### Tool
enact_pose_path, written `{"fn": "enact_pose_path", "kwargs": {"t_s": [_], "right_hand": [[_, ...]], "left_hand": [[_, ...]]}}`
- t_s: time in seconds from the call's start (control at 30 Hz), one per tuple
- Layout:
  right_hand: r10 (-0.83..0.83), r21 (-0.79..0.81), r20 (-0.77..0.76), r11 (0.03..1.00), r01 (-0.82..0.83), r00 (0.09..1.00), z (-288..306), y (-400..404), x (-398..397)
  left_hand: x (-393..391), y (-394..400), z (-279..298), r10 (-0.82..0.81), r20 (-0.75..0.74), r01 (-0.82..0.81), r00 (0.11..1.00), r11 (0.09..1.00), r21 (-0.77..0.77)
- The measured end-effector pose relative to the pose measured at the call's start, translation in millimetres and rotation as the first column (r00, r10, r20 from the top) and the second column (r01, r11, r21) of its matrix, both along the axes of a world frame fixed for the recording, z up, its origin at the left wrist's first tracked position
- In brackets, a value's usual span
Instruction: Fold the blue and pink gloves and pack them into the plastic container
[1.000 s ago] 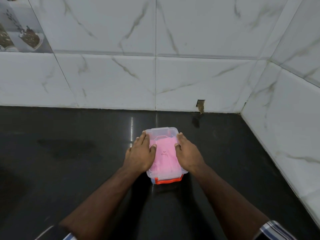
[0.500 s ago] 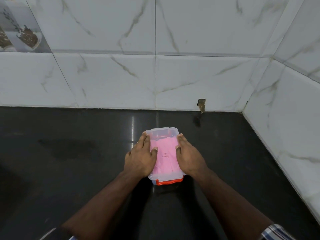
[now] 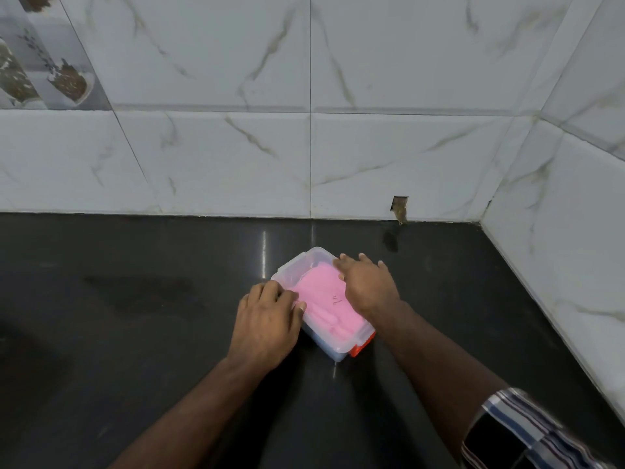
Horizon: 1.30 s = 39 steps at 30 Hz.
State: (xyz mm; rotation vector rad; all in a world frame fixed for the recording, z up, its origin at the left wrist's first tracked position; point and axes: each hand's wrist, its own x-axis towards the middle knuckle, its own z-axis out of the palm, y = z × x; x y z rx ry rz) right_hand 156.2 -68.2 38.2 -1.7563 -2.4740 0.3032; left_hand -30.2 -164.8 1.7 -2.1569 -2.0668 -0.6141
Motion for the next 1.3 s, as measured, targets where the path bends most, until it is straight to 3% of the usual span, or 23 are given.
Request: {"fn": "enact_pose_path", "kwargs": {"t_s": [0.1, 0.23, 0.37, 0.5, 0.73, 1.3], "right_hand": [[0.058, 0.054, 0.056, 0.997, -0.061, 0.997, 9, 8, -10], [-0.004, -0.002, -0.171, 1.0, 0.004, 0.985, 13, -19, -17], [0.13, -0.164, -0.016, 0.978, -0.13, 0.991, 2, -57, -9], [0.206, -0.11, 0.165, 0.976, -0.189, 0.965, -2, -57, 4], [0.139, 0.019, 0.063, 0.99, -0.14, 0.988, -16, -76, 16], [0.13, 0.068, -0.006, 0.989, -0.13, 0.991, -16, -18, 6]], "left_hand": [[-3, -6, -4, -0.145, 0.0, 0.145, 0.989, 0.989, 0.025], [-10, 1, -8, -0.23, 0.039, 0.228, 0.972, 0.972, 0.052], [-3, 6, -7, -0.24, 0.021, 0.239, 0.97, 0.97, 0.053], [13, 13, -3, -0.242, -0.012, 0.242, 0.97, 0.97, 0.014], [8, 14, -10, -0.274, -0.032, 0.274, 0.961, 0.962, 0.002], [11, 64, -10, -0.197, 0.043, 0.2, 0.979, 0.977, -0.072]]}}
